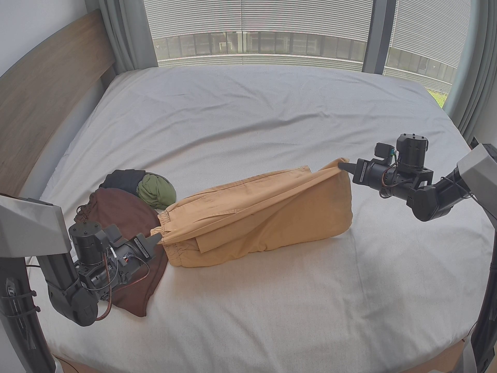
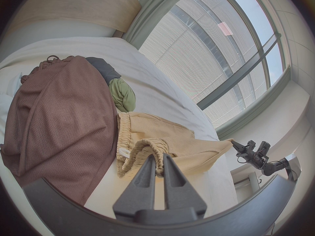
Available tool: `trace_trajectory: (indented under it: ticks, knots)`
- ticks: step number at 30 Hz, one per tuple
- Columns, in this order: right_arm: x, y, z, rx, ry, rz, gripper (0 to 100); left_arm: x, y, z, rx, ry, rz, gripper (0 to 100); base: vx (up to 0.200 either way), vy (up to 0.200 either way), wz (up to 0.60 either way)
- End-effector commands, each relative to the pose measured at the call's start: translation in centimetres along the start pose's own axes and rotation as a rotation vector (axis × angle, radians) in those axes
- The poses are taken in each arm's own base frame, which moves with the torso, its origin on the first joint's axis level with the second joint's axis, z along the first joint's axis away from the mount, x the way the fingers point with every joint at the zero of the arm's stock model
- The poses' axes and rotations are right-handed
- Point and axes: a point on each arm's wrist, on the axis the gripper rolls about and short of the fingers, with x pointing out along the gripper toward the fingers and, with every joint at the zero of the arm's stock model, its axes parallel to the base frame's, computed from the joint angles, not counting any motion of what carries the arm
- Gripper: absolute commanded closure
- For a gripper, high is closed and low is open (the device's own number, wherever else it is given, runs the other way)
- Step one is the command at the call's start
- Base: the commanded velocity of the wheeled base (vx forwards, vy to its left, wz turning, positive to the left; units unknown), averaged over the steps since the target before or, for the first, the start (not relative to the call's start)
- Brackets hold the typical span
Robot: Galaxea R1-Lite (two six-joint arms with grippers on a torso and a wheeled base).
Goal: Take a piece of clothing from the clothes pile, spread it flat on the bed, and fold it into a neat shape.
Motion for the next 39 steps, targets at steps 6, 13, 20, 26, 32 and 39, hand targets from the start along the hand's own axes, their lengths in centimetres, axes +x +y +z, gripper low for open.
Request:
trace_trajectory:
  ticks: [6, 13, 20, 26, 32, 39]
  knots:
    - [3.2, -1.5, -1.1, 0.000, -0.004, 0.006, 100, 1.1, 0.8, 0.1, -0.006, -0.028, 0.031, 100, 0.000, 0.000, 0.00]
    - [4.1, -2.1, -1.7, 0.002, -0.009, 0.009, 100, 1.6, 0.9, 0.5, -0.015, -0.056, 0.041, 100, 0.000, 0.000, 0.00]
    - [4.9, -2.5, -1.7, 0.004, -0.022, 0.008, 100, 2.7, 1.3, 0.3, -0.016, -0.065, 0.048, 100, 0.000, 0.000, 0.00]
    - [5.9, -2.7, -1.6, -0.001, -0.037, 0.015, 100, 3.5, 1.4, 0.5, -0.015, -0.081, 0.041, 100, 0.000, 0.000, 0.00]
    - [7.0, -3.0, -1.8, 0.014, -0.052, 0.023, 100, 3.7, 1.8, 1.0, -0.018, -0.102, 0.045, 100, 0.000, 0.000, 0.00]
    - [8.1, -3.5, -2.6, 0.015, -0.053, 0.027, 100, 4.4, 2.0, 0.8, -0.017, -0.104, 0.042, 100, 0.000, 0.000, 0.00]
